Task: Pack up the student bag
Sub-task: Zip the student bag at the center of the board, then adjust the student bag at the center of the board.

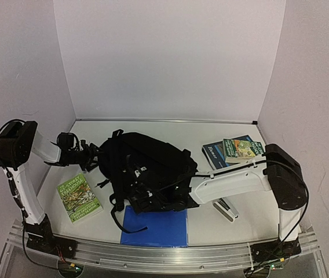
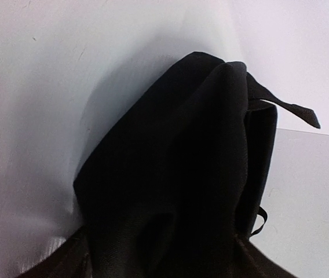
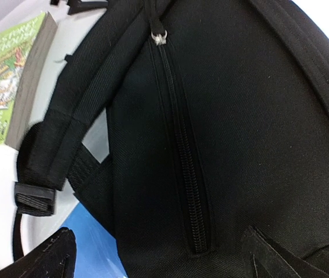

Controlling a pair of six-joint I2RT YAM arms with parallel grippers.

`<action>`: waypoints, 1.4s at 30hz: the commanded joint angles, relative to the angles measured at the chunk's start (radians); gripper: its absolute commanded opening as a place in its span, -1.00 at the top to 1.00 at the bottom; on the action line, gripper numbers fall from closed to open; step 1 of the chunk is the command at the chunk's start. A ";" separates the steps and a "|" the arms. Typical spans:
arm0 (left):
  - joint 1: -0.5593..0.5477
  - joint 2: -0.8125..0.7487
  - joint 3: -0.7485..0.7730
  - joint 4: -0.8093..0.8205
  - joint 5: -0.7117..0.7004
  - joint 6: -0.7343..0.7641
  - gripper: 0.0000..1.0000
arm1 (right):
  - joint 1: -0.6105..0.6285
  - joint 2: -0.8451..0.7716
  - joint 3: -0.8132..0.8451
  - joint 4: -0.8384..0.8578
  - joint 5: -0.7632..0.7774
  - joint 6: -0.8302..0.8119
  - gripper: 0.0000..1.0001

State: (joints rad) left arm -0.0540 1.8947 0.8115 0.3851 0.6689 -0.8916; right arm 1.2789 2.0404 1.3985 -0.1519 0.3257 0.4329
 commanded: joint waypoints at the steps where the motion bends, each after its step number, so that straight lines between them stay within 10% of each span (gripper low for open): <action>1: 0.002 0.066 0.049 0.007 0.003 -0.001 -0.05 | 0.000 -0.091 -0.027 0.029 0.050 0.032 -0.97; 10: 0.002 0.098 0.106 0.018 0.000 -0.012 0.97 | -0.001 -0.207 -0.093 0.029 0.132 0.089 -0.97; 26: 0.013 -0.430 0.421 -0.474 -0.300 0.383 1.00 | -0.204 -0.578 -0.341 -0.009 0.197 0.214 -0.97; 42: -0.265 -0.386 0.679 -0.678 -0.476 0.862 1.00 | -0.259 -0.707 -0.511 0.032 0.208 0.349 -0.97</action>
State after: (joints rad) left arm -0.1598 1.4394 1.3937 -0.2382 0.2925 -0.1910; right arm 1.0214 1.3549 0.9232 -0.1502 0.5266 0.7093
